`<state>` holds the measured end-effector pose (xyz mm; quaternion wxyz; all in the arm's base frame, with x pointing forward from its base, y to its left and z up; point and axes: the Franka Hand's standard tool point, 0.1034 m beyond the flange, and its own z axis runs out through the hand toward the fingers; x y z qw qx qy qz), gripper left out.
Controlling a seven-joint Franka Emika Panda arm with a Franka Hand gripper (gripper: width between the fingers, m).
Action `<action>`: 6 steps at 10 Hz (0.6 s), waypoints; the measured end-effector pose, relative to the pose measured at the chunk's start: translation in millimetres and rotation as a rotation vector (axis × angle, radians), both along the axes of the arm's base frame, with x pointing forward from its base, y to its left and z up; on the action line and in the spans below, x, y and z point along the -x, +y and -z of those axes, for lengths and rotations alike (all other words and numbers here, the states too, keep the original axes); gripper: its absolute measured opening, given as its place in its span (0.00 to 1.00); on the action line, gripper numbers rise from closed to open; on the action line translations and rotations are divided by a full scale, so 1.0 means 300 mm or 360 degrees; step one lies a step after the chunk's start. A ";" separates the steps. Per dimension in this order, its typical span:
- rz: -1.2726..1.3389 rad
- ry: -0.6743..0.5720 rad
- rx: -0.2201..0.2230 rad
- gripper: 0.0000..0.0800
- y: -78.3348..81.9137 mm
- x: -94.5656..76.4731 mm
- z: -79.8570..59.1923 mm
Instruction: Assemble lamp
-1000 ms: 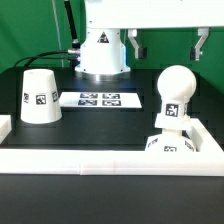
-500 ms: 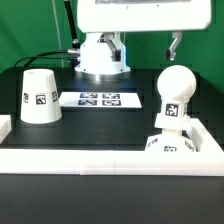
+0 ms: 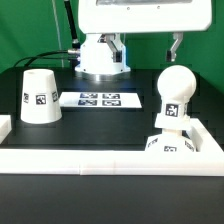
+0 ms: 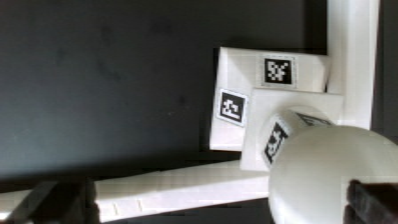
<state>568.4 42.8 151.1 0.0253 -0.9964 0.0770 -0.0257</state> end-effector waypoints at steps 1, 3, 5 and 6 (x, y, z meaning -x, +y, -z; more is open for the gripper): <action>-0.0011 0.0000 0.0004 0.87 -0.024 0.000 0.002; -0.0085 0.0014 0.0030 0.87 -0.137 0.036 0.029; -0.0131 0.0016 0.0053 0.87 -0.257 0.047 0.033; -0.0141 0.0021 0.0060 0.87 -0.296 0.055 0.037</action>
Offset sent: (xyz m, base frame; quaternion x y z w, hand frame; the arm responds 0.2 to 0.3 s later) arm -0.0259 -0.0743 -0.0081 -0.0035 -0.0043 -0.0457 0.9989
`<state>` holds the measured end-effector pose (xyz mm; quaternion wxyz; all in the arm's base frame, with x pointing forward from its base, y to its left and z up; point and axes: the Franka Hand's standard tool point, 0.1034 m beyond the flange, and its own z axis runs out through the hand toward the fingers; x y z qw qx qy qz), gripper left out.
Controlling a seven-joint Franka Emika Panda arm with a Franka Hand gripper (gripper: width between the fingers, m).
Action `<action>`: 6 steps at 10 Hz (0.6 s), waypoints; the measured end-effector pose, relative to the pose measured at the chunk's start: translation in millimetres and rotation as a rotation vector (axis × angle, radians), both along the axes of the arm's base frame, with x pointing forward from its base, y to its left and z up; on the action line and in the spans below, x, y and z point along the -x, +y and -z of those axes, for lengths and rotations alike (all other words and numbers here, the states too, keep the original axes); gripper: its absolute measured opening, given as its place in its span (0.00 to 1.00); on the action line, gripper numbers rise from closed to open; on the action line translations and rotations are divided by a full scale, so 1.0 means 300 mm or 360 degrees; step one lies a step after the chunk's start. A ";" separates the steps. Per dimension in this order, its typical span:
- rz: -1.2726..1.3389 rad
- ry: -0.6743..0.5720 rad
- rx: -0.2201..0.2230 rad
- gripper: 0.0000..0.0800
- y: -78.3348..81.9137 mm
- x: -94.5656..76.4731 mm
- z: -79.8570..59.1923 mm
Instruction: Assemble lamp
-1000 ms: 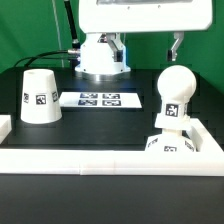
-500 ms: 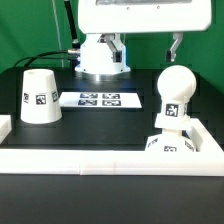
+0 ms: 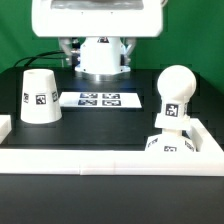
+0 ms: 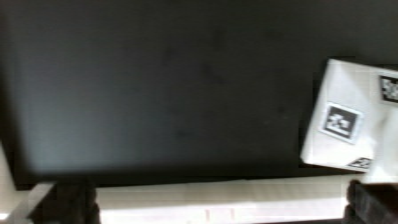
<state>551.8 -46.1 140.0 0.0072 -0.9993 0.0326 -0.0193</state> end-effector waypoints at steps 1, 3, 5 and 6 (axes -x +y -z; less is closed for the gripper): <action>-0.0036 0.0003 0.0010 0.87 -0.048 0.010 0.005; -0.0039 0.0008 0.0035 0.87 -0.171 0.039 0.021; -0.0055 0.0013 0.0046 0.87 -0.230 0.054 0.024; -0.0060 0.0013 0.0046 0.87 -0.222 0.052 0.024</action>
Offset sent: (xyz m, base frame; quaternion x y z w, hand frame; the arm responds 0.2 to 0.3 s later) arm -0.0198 -0.0420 -0.0089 -0.0027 0.0045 -0.0057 1.0000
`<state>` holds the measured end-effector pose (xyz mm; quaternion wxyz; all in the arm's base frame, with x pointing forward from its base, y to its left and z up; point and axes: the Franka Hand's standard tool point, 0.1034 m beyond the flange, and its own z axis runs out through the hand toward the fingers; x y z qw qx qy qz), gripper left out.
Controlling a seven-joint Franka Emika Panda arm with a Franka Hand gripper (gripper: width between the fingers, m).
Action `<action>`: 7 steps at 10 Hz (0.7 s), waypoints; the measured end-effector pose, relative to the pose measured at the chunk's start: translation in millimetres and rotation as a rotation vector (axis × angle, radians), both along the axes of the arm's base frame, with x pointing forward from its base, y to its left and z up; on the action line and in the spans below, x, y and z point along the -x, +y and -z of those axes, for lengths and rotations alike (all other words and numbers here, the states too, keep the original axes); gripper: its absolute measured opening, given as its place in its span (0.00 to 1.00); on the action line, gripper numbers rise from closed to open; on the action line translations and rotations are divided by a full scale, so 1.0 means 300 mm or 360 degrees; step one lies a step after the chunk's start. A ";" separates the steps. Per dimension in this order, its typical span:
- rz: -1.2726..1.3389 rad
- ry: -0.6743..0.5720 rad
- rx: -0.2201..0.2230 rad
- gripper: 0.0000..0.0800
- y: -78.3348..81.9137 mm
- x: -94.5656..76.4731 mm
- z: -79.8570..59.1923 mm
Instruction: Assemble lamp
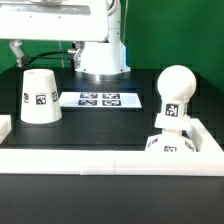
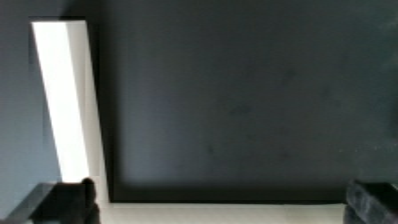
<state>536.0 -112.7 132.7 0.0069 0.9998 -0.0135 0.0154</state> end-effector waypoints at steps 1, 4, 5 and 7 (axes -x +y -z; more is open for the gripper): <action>-0.0004 0.0001 0.0000 0.87 0.002 0.000 0.001; -0.0002 0.0016 -0.0009 0.87 0.006 0.041 0.009; 0.0004 0.0016 -0.0012 0.87 0.008 0.076 0.016; 0.0025 0.0033 -0.0031 0.87 0.013 0.172 0.022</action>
Offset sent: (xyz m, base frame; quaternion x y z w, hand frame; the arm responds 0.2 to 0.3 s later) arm -0.0300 0.0000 0.0000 0.0000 0.0000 0.0000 1.0000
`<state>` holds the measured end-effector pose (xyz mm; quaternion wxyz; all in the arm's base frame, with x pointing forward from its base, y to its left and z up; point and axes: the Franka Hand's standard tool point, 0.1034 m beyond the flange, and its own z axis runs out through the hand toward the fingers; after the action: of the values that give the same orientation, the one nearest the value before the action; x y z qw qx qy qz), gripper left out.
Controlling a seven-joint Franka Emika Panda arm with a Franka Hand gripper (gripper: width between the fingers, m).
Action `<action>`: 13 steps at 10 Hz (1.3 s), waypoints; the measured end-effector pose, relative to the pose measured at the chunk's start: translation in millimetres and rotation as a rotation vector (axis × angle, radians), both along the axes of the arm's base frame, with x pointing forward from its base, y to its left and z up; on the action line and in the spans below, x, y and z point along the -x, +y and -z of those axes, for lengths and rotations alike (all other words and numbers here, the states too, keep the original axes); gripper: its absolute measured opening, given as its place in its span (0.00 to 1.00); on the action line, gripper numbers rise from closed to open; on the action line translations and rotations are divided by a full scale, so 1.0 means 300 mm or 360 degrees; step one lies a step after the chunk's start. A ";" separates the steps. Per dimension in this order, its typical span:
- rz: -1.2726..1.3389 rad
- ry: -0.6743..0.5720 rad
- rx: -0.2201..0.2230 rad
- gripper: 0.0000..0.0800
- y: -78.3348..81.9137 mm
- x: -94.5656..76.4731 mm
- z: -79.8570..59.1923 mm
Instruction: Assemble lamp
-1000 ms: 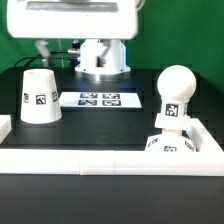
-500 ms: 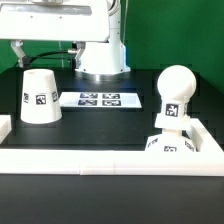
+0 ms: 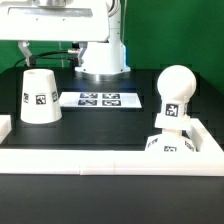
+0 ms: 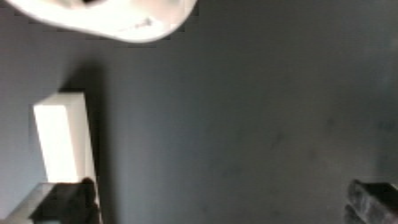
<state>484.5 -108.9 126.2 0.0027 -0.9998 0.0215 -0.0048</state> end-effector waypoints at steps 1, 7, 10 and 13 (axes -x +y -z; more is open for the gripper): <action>0.0005 0.0010 -0.0007 0.87 0.003 0.028 0.003; 0.0007 0.0034 -0.0024 0.87 0.015 0.144 0.034; -0.0014 0.0050 -0.0026 0.87 -0.013 0.205 0.057; -0.0021 0.0050 -0.0019 0.87 -0.014 0.209 0.072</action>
Offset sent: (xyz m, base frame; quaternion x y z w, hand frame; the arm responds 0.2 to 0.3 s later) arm -0.0300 0.0000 0.0000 0.0000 0.0000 0.0000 1.0000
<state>421.7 -113.2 104.7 0.0082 -0.9998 0.0148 0.0112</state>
